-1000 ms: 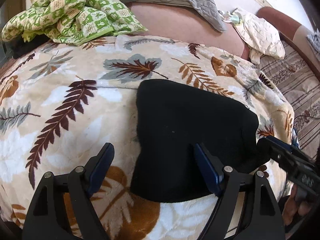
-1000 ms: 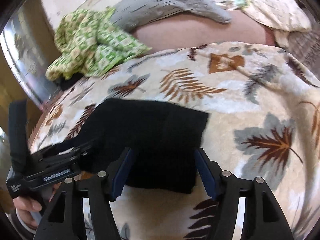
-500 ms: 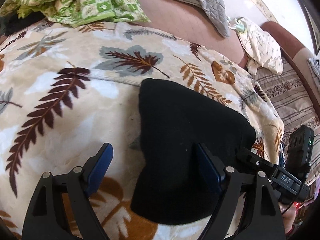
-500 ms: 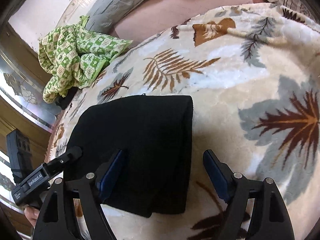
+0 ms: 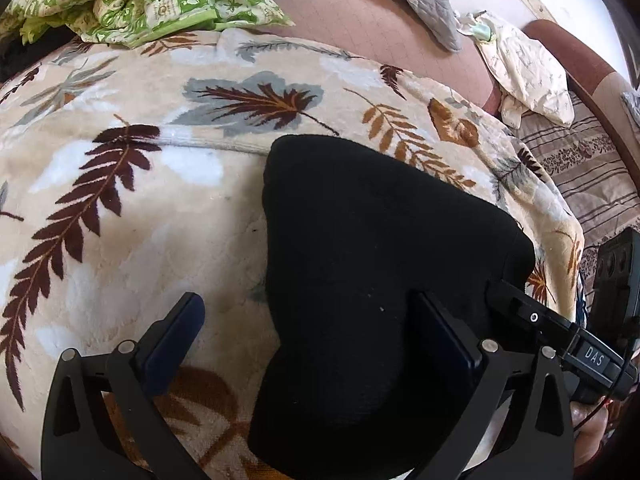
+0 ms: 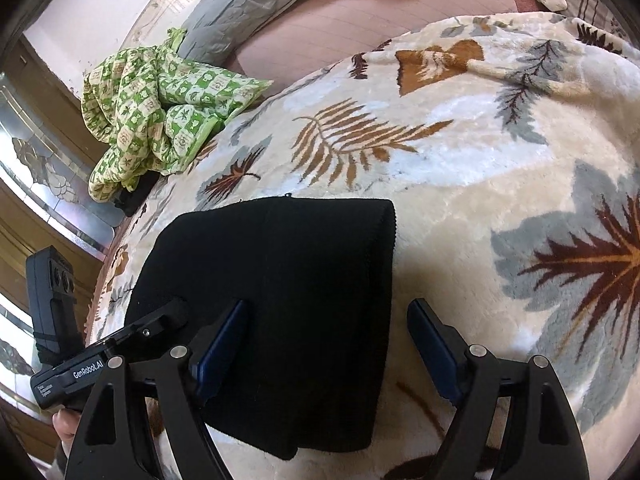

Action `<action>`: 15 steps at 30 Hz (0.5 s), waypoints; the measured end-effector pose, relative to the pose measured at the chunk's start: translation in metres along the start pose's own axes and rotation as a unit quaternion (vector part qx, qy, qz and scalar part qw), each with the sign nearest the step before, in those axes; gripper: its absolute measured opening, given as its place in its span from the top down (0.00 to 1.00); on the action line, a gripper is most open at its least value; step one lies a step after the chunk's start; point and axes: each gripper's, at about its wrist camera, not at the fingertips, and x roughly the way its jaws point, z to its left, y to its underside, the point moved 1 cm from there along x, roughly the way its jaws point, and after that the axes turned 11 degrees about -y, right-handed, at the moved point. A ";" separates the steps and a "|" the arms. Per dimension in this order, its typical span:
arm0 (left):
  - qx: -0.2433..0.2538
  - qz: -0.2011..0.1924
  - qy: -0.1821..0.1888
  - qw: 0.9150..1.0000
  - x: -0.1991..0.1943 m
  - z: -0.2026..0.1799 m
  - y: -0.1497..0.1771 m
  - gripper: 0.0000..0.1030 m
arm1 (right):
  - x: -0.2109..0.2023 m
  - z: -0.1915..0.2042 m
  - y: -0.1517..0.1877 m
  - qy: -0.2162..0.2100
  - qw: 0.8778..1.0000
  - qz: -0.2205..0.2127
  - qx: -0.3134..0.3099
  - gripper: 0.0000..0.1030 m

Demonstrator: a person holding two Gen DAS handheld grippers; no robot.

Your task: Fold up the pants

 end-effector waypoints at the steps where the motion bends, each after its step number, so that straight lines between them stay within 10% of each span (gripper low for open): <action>1: 0.001 0.001 0.001 1.000 0.000 0.000 0.000 0.00 | 0.001 0.001 0.000 0.000 1.000 0.000 0.000 0.18; 10: 0.015 0.023 0.005 1.000 -0.004 -0.011 0.004 0.01 | 0.009 0.010 -0.001 0.001 1.000 -0.001 -0.010 0.20; 15: 0.026 0.007 0.017 1.000 -0.023 -0.022 0.008 0.42 | 0.001 0.018 -0.004 0.014 1.000 -0.017 -0.017 0.48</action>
